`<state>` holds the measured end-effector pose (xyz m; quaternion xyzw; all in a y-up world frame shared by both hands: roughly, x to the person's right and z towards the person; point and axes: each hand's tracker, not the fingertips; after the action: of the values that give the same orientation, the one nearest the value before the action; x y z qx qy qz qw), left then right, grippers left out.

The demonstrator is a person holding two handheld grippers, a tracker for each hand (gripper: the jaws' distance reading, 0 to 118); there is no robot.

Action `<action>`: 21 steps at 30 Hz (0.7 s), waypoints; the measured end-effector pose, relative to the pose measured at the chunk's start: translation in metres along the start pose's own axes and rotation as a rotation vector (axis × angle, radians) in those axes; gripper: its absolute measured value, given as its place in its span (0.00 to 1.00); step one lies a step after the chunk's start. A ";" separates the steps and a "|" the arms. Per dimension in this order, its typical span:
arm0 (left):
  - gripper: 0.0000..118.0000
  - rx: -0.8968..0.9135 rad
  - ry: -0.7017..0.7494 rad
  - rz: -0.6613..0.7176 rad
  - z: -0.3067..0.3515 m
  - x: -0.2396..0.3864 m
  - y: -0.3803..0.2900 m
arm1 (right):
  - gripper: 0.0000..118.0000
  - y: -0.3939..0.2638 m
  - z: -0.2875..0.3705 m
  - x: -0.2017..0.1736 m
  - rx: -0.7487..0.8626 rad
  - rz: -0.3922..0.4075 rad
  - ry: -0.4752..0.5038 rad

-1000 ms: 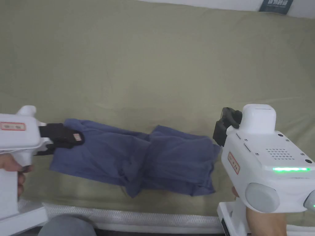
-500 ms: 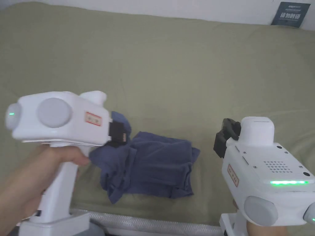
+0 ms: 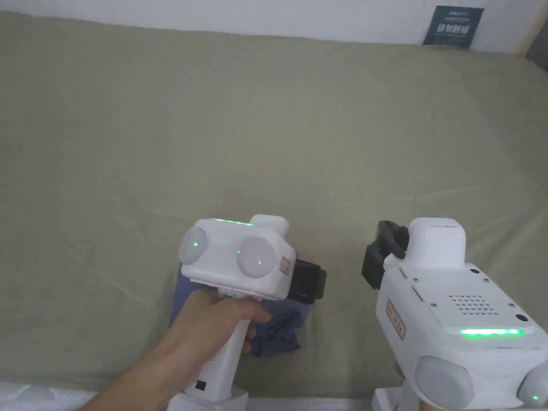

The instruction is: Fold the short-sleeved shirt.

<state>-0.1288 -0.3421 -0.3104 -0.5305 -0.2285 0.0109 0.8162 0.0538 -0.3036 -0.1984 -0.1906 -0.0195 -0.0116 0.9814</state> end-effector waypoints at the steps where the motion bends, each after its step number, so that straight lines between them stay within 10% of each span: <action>1: 0.90 0.023 -0.023 0.017 0.010 -0.008 0.000 | 0.07 -0.001 0.000 0.002 0.000 0.000 0.000; 3: 0.62 0.046 -0.092 0.078 0.034 -0.026 0.000 | 0.07 -0.002 -0.003 0.002 -0.007 0.000 -0.004; 5: 0.01 0.112 -0.206 0.147 0.059 -0.046 -0.002 | 0.07 -0.002 -0.006 0.002 -0.013 -0.016 -0.003; 13: 0.01 -0.008 -0.582 0.370 0.018 -0.079 -0.017 | 0.07 -0.007 -0.010 -0.007 -0.034 -0.028 0.014; 21: 0.01 -0.094 -0.589 0.486 -0.054 -0.082 -0.068 | 0.07 -0.012 -0.011 -0.004 -0.059 -0.014 0.017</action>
<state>-0.1970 -0.4396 -0.2988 -0.5801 -0.3210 0.3454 0.6641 0.0496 -0.3191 -0.2040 -0.2191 -0.0120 -0.0206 0.9754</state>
